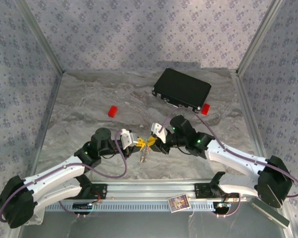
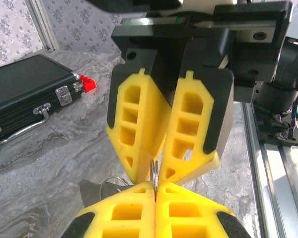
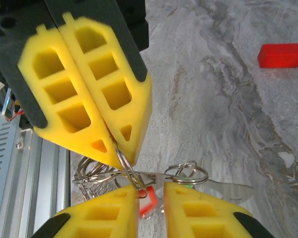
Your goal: Put the keys on the keyring
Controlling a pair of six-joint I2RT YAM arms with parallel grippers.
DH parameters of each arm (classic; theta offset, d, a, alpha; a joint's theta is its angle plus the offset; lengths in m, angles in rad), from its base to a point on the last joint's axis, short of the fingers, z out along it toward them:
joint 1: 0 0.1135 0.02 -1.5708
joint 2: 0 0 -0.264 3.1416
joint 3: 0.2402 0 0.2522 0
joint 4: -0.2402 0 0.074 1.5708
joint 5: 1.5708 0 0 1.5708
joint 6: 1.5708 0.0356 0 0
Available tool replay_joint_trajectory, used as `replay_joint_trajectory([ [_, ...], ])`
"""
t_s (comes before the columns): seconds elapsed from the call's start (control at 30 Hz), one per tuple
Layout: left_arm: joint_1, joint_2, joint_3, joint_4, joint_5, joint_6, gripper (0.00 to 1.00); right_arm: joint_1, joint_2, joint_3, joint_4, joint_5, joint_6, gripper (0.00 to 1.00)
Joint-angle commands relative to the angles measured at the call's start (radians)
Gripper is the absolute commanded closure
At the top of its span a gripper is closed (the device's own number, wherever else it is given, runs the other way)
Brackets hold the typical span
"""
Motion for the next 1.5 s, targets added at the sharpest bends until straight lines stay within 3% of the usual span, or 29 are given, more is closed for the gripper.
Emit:
replay_joint_trajectory([
  [0.0,-0.004,-0.004,0.001,0.07,0.037,-0.005,1.0,-0.006,-0.037,-0.006,-0.018,0.012,-0.012,0.78],
  [0.2,-0.004,-0.003,0.004,0.07,0.04,-0.008,1.0,0.001,-0.021,0.004,0.01,-0.017,-0.002,0.77],
  [0.4,-0.005,-0.004,0.003,0.069,0.041,-0.007,1.0,0.004,0.003,0.011,0.035,-0.027,0.004,0.84],
  [0.87,-0.004,-0.009,0.0,0.06,0.037,-0.003,1.0,-0.001,-0.018,0.015,0.002,0.005,-0.024,0.78],
  [1.1,-0.004,-0.003,-0.001,0.067,0.04,-0.003,1.0,-0.002,-0.016,0.025,0.014,-0.033,-0.028,0.84],
  [1.43,-0.004,-0.005,0.006,0.044,0.033,0.0,1.0,0.003,0.028,0.062,-0.013,-0.069,-0.054,1.0],
  [1.47,-0.004,-0.006,0.01,0.03,0.025,0.004,0.96,0.002,0.026,0.065,-0.03,-0.065,-0.061,1.0],
])
